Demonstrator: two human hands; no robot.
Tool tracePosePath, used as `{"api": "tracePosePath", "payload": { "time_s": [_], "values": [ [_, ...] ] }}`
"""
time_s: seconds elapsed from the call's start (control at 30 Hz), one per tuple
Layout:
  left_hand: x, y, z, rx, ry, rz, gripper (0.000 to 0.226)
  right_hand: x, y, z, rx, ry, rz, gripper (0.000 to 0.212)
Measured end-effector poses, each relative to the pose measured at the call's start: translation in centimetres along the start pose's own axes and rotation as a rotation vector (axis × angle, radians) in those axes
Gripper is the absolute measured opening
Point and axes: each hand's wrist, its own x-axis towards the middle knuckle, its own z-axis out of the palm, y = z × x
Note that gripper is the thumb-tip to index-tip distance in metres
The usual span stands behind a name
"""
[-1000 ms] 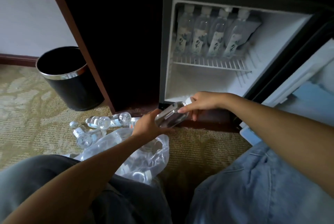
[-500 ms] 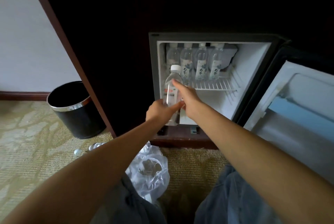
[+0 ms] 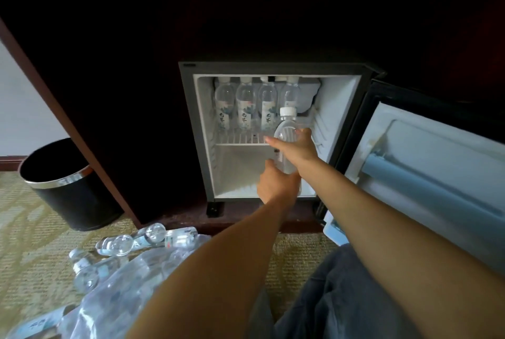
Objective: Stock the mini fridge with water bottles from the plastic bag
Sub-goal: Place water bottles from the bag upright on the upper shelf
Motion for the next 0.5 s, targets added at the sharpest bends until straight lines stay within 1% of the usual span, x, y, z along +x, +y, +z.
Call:
{"api": "tracePosePath", "payload": {
  "time_s": [0.1,0.17,0.2,0.27,0.37,0.5],
  "values": [
    [0.8,-0.4,1.0,0.053,-0.074,0.077,0.057,0.8,2.1,-1.4,0.137,0.039,0.022,0.085],
    [1.1,-0.6,1.2,0.060,-0.141,0.140,0.056,1.0,2.7,-1.9,0.173,0.079,0.024,0.083],
    [1.3,-0.8,1.2,0.047,-0.172,0.150,0.060,1.1,3.0,-2.0,0.172,0.084,0.021,0.081],
    [1.7,-1.2,0.7,-0.013,-0.231,0.131,0.065,1.1,3.4,-2.0,0.169,0.034,-0.001,0.075],
    [2.3,-2.0,-0.4,-0.077,-0.314,0.117,0.058,1.1,3.5,-2.4,0.199,-0.086,-0.023,0.068],
    [2.9,-2.9,-1.4,-0.132,-0.347,0.104,0.058,1.1,3.1,-2.9,0.297,-0.211,0.010,0.050]
  ]
}}
